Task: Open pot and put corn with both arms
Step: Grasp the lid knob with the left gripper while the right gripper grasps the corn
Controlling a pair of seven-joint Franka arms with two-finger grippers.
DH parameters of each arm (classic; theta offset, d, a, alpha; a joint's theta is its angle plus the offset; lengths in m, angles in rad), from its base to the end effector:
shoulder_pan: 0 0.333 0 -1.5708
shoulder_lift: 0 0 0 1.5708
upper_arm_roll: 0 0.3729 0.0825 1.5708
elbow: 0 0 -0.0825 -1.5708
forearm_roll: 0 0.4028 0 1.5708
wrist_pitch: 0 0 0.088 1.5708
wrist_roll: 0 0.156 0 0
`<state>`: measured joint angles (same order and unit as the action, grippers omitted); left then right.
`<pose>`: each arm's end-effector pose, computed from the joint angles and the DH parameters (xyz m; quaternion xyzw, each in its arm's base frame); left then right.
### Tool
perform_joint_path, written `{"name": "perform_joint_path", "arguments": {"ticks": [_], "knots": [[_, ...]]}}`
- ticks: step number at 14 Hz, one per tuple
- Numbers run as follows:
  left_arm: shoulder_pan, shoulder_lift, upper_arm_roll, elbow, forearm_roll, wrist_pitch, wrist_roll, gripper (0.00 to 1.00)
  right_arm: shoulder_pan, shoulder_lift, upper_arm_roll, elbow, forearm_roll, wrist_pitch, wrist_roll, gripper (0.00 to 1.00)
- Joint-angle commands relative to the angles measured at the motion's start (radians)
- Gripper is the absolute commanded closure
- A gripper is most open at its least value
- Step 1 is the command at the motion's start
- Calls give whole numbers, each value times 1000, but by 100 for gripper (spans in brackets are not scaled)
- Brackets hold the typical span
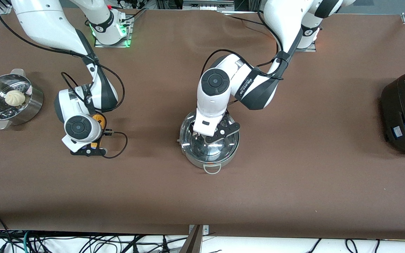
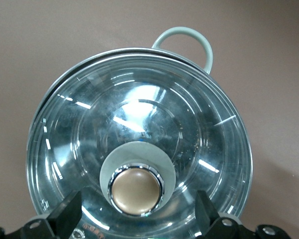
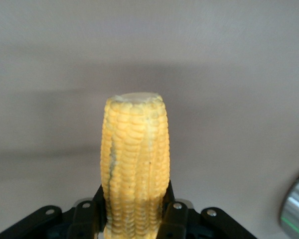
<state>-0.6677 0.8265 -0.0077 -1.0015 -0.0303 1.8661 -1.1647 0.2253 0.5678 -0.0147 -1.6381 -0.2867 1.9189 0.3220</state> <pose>0.6504 -0.5230 0.3498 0.9686 0.2474 -0.0023 0.0257 0.6780 0.1122 0.2601 0.9813 0.0134 -0.1024 0.1627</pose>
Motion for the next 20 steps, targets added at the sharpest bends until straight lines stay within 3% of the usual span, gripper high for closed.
{"name": "perform_joint_path", "arguments": {"ticks": [1, 2, 6, 7, 14, 17, 20], "knots": [[-7, 22, 8, 31, 43, -7, 0, 0, -10, -31, 5, 81, -6, -118, -101, 100], [-6, 26, 8, 29, 43, -7, 0, 0, -12, -48, 2, 101, 4, -161, -156, 100], [-1, 33, 5, 29, 41, -5, -3, 10, -12, -127, -4, 168, 228, -326, -187, 100], [-1, 33, 5, 29, 40, -5, -1, 17, -12, -146, -2, 178, 266, -362, -187, 100], [2, 29, 5, 27, 44, -7, 23, 99, -4, -169, 10, 228, 437, -402, -182, 100], [2, 22, 5, 29, 38, -22, 34, 100, -1, -157, 10, 257, 466, -400, -173, 100], [25, -52, 3, 34, 24, -111, 45, 100, 3, -149, 12, 264, 471, -394, -170, 100]]}}
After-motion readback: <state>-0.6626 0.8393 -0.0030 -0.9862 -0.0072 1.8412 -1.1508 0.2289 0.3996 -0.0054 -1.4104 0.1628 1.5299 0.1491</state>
